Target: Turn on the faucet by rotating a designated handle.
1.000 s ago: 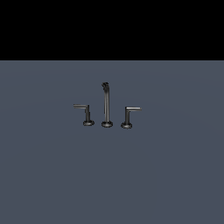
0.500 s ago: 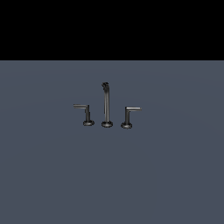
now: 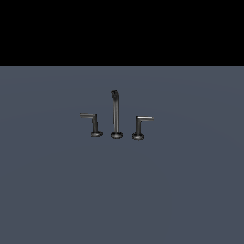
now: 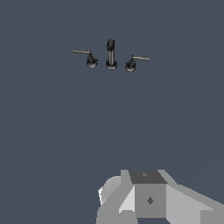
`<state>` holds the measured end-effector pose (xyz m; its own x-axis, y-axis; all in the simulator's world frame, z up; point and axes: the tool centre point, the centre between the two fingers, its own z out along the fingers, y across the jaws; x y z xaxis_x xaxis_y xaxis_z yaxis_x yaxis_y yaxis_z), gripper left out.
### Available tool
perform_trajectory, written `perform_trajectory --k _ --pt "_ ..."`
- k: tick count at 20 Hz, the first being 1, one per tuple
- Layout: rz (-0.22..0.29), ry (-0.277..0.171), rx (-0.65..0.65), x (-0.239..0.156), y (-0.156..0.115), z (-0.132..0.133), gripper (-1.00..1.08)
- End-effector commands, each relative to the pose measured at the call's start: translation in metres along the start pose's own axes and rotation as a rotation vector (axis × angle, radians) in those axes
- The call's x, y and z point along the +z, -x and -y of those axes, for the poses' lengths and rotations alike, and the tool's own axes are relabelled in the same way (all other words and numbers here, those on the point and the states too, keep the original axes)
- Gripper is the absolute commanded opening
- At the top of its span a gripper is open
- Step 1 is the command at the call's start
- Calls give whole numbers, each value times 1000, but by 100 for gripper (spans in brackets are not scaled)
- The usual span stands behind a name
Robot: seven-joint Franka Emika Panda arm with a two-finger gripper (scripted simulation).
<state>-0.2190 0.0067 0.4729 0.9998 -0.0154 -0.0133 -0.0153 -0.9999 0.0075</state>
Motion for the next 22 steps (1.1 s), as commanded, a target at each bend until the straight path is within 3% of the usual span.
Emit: perform_trajectory --k 1,13,22 --pt "9 -27 34 4 -11 5 -100" --pt "97 -169 319 45 -92 38 -100" --pt "175 -214 586 95 -153 64 -100"
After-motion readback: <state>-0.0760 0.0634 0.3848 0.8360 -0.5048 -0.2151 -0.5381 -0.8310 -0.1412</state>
